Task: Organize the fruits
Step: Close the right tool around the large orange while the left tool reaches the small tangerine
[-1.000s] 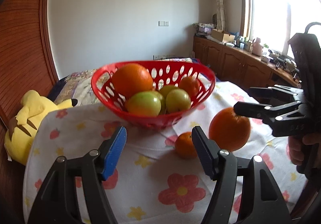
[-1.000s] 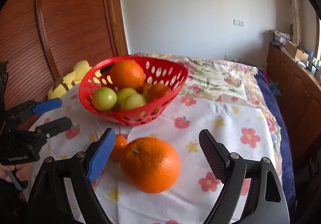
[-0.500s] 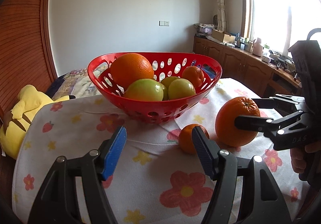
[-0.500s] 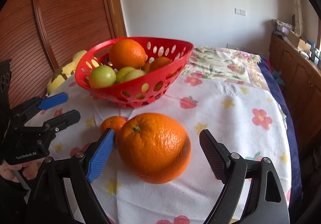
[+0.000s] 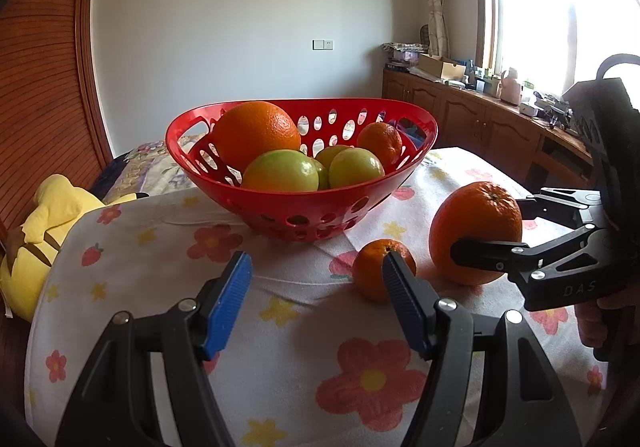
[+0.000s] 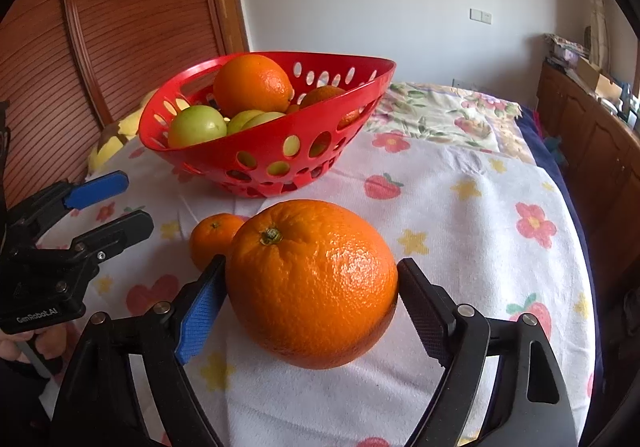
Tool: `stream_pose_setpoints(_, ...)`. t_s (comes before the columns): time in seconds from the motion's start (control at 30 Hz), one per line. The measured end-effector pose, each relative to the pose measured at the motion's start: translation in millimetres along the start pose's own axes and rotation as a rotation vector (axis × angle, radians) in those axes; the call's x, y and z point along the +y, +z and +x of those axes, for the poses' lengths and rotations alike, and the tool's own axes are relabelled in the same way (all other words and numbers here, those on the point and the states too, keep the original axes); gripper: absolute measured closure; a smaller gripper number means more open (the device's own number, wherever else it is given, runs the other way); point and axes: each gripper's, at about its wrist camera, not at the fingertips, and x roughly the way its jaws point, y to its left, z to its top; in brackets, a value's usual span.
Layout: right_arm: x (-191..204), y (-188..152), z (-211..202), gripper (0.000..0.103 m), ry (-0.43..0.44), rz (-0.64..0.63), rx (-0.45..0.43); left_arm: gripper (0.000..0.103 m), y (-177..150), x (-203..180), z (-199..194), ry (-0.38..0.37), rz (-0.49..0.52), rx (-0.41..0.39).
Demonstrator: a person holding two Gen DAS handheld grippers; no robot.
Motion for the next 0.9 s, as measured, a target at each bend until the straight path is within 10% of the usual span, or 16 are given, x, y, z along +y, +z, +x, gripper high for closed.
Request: stream_pose_setpoints(0.9,-4,-20,-21,0.018,0.012,-0.028,-0.032,0.046,14,-42,35,-0.059,0.071,0.164)
